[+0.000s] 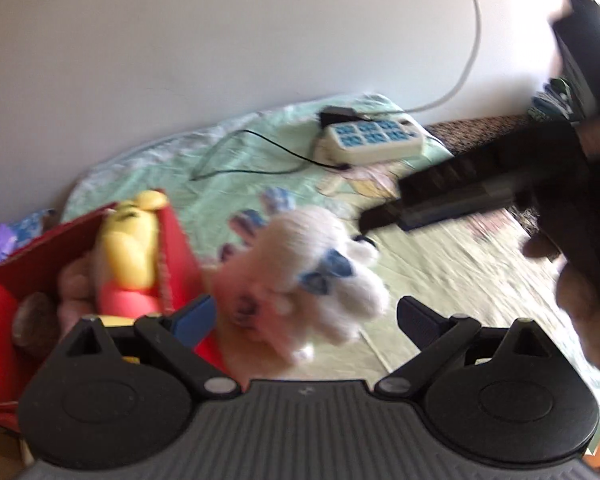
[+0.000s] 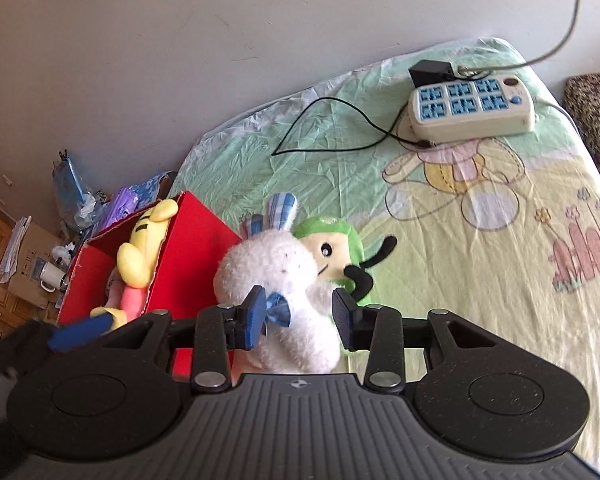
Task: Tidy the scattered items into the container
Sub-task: 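Move the right gripper toward the green plush toy on the sheet, then close the right gripper on the green plush toy's body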
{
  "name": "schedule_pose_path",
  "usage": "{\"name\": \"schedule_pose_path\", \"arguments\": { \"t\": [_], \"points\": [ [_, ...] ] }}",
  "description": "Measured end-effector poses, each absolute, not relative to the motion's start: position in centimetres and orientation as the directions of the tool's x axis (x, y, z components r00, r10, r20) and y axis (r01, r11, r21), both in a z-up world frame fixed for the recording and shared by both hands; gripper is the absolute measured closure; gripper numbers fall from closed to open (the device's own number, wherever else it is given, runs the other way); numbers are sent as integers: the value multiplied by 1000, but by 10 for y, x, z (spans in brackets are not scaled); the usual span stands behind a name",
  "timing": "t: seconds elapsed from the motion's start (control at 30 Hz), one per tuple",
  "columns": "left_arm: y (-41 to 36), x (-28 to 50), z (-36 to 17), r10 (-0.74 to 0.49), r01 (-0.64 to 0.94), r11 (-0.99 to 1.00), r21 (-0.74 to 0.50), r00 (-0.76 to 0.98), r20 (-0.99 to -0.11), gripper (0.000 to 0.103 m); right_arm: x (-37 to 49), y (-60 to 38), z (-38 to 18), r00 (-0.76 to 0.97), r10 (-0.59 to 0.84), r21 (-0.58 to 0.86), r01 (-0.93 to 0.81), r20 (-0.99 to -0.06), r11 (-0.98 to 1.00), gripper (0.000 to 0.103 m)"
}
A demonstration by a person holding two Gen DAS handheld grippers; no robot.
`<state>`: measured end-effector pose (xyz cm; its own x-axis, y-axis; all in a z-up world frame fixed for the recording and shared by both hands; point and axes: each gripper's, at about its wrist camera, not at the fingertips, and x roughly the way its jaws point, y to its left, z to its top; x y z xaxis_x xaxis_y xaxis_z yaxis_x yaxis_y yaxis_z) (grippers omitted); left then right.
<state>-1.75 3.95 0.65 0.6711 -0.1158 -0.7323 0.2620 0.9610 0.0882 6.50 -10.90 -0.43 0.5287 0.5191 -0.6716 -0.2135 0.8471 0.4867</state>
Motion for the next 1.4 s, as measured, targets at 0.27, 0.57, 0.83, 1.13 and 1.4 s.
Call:
{"name": "schedule_pose_path", "arguments": {
  "t": [0.27,0.57,0.83,1.13,1.4],
  "points": [
    [24,-12,-18,-97,270,957,105,641,-762,5,112,-112,-20,502,537,520,-188,-678,833,55],
    [10,-16,-23,-140,332,938,103,631,-763,7,113,-91,-39,412,568,513,-246,-712,822,59],
    [-3,-2,-38,-189,385,920,73,599,-778,7,114,-93,-41,366,580,497,-302,-728,814,58],
    [3,2,-44,-127,368,919,144,621,-774,5,122,-106,-35,428,552,486,-263,-716,834,46],
    [11,-6,-39,-123,358,923,137,616,-778,5,143,-97,-55,391,537,482,-236,-748,844,45]
  ]
}}
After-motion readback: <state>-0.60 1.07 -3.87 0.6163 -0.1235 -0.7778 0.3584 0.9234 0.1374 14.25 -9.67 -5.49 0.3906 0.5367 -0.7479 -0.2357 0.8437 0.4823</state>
